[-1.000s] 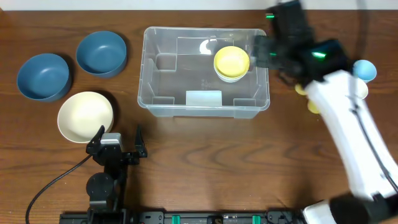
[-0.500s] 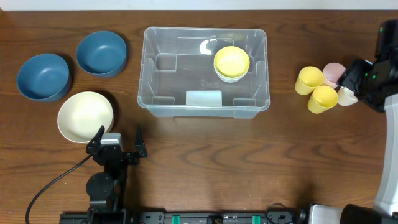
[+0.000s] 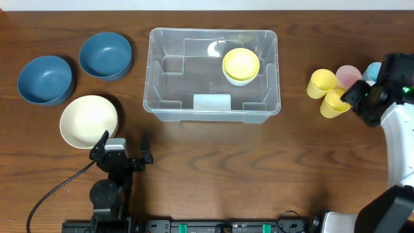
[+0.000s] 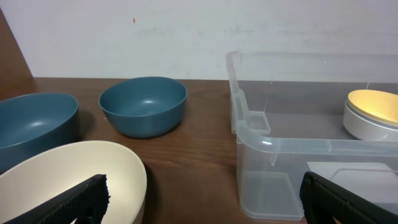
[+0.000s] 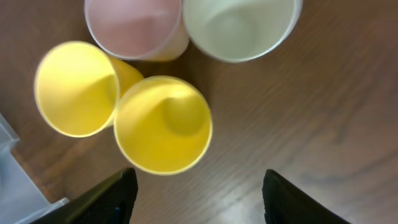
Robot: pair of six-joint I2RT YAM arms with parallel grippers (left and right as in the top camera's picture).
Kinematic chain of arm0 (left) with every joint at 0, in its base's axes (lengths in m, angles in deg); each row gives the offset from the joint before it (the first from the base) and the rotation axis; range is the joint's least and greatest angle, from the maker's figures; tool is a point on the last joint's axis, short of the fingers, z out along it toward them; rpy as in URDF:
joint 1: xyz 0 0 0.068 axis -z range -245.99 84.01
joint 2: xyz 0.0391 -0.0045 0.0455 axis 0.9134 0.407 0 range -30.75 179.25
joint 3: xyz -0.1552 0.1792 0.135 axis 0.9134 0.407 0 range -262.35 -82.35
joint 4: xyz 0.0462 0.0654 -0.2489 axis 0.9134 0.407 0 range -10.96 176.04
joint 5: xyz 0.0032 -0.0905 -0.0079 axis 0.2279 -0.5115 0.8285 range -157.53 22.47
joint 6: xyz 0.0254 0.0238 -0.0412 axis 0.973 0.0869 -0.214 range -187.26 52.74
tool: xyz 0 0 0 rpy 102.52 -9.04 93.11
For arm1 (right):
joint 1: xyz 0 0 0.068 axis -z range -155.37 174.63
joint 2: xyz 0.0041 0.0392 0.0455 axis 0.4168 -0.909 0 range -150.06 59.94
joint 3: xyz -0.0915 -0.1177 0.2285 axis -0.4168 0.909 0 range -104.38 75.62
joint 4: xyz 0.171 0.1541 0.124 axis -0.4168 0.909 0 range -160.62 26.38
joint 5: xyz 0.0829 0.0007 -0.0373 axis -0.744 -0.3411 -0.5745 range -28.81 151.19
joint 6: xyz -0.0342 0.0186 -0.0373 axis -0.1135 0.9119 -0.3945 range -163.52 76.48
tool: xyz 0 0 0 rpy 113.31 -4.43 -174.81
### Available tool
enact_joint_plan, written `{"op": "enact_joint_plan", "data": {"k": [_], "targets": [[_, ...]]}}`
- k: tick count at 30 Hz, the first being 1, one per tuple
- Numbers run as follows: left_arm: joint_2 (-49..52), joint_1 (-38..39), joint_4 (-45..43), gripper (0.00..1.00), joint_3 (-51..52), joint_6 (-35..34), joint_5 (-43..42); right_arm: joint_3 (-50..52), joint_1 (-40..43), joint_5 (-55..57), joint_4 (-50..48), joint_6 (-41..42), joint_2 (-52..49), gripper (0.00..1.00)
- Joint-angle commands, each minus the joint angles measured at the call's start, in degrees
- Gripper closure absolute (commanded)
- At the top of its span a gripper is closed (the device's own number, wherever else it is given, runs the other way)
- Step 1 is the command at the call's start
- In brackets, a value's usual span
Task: Pack container
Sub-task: 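Move the right gripper to the yellow cups and grasp one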
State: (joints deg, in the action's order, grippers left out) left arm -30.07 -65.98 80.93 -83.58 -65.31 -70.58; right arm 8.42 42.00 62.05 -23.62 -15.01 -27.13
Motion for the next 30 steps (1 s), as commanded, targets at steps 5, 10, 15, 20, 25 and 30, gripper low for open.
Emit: {"op": "enact_joint_plan", "data": {"k": [5,10,15,20,25,30], "targets": [[-0.1,-0.3,1.9,0.02,1.0,0.8,-0.2,8.7,0.3,-1.7,-7.6,0.8,-1.8,0.38],[-0.1,-0.3,1.9,0.02,1.0,0.8,-0.2,12.1,0.3,-1.7,-11.1,0.8,-3.0,0.48],[-0.1,-0.3,1.9,0.02,1.0,0.8,-0.2,12.6,0.3,-0.9,-12.7,0.8,-4.0,0.53],[-0.1,-0.3,1.9,0.02,1.0,0.8,-0.2,12.6,0.3,-0.2,-13.7,0.2,-4.2,0.73],[-0.1,-0.3,1.9,0.02,1.0,0.8,-0.2,12.6,0.3,0.2,-14.0,-0.9,-4.2,0.99],[-0.1,-0.3,1.9,0.02,1.0,0.8,-0.2,12.6,0.3,0.2,-13.0,-2.1,-4.2,0.99]]}}
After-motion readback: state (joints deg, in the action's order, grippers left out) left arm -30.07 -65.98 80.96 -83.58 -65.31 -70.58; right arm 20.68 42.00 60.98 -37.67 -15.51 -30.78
